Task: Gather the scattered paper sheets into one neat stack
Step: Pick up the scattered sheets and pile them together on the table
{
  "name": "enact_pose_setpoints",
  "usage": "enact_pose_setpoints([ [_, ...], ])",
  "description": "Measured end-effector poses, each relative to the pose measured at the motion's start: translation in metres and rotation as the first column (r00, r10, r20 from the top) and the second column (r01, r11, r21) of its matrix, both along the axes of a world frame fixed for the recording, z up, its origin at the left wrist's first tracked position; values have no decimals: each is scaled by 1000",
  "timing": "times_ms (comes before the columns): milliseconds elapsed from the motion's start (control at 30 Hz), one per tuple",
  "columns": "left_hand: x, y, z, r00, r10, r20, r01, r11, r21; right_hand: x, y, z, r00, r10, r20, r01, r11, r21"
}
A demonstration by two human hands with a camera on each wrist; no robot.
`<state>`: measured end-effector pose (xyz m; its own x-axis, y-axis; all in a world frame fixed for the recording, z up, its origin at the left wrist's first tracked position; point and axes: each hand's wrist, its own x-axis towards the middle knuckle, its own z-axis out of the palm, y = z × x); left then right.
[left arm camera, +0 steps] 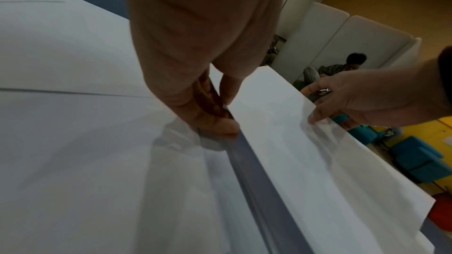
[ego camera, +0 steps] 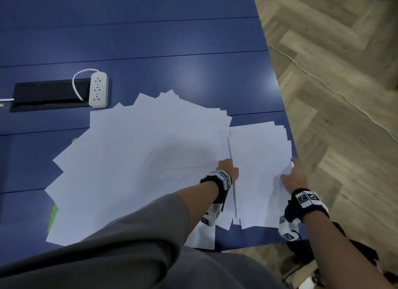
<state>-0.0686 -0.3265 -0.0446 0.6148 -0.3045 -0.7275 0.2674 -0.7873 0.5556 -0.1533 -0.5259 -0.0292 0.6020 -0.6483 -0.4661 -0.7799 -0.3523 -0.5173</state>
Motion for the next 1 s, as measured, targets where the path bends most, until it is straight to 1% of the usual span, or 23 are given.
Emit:
enact_pose_setpoints([
  [67, 5, 1, 0, 1000, -20, 16, 20, 999, 25, 3, 5, -5, 999, 12, -37, -14, 998, -66],
  [133, 8, 2, 0, 1000, -11, 9, 11, 1000, 4, 8, 13, -4, 987, 42, -153, -74, 975, -208],
  [167, 9, 2, 0, 1000, -9, 11, 9, 1000, -7, 11, 19, -2, 984, 74, -161, -114, 960, -255],
  [233, 9, 3, 0, 999, 0, 36, 1, 1000, -18, 17, 32, 0, 967, 231, -111, -253, 928, -275],
  [267, 8, 4, 1, 999, -1, 49, 3, 1000, -27, 20, 40, 1, 936, 339, -92, -351, 899, -261],
  [333, 10, 7, 5, 999, 6, 43, -4, 999, -48, 26, 57, 0, 839, 533, -109, -543, 808, -228],
  [367, 11, 9, 9, 999, 0, 35, 2, 998, -60, 28, 65, 0, 797, 587, -145, -604, 766, -218],
  [400, 13, 14, 11, 999, -7, 38, 10, 997, -80, 29, 70, -2, 773, 612, -171, -635, 746, -199],
  [467, 21, 26, 16, 998, -21, 61, 28, 994, -104, 27, 75, -7, 764, 601, -235, -638, 758, -137],
  [500, 27, 35, 19, 993, -63, 102, 71, 994, -81, 26, 76, -9, 764, 588, -265, -631, 767, -118],
  [567, 41, 58, 22, 967, -150, 205, 154, 988, -2, 23, 78, -12, 770, 566, -294, -620, 773, -132],
  [667, 60, 104, 28, 940, -177, 292, 145, 981, 127, 24, 86, -12, 785, 541, -303, -603, 779, -171],
  [733, 64, 137, 29, 932, -208, 297, 154, 968, 196, 25, 91, -13, 789, 527, -316, -597, 780, -187],
  [800, 61, 165, 32, 926, -279, 253, 222, 947, 231, 25, 95, -13, 791, 516, -329, -594, 778, -205],
  [867, 53, 188, 34, 885, -420, 202, 355, 888, 292, 26, 98, -12, 790, 510, -341, -593, 777, -212],
  [933, 43, 203, 33, 801, -581, 147, 500, 783, 370, 27, 101, -12, 791, 503, -348, -589, 780, -213],
  [1000, 33, 212, 32, 722, -683, 108, 573, 678, 461, 28, 102, -11, 785, 500, -365, -592, 779, -207],
])
